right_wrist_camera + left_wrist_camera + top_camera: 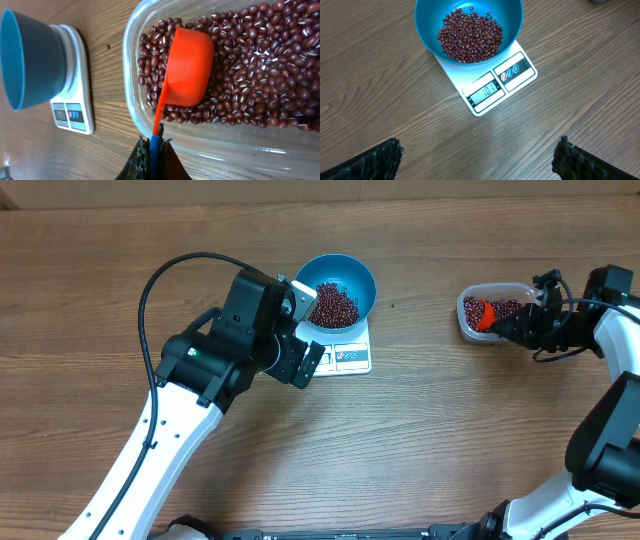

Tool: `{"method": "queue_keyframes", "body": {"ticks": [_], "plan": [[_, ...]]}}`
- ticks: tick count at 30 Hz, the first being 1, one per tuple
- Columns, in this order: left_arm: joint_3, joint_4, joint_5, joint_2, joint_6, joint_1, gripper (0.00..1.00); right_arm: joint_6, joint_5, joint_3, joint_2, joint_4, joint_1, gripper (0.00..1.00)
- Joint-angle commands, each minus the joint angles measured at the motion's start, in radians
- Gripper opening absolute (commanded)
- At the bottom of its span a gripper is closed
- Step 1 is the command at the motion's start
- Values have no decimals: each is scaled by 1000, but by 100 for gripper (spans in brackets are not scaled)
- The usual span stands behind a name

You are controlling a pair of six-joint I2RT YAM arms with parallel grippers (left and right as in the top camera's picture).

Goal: Scoop item into bowl and weigh 150g on scale

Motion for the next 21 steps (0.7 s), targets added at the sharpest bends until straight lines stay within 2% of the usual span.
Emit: {"method": "queue_keyframes", "body": {"ticks": [1,13,21], "plan": [[-7,2,3,-10,-13,4,100,27,-101,-8,1,2,-14,4],[-7,2,3,-10,-13,4,100,60,-114,-8,1,2,-32,4],[-7,2,3,-10,-13,4,100,56,-219,-8,1,-6,-101,4]]}}
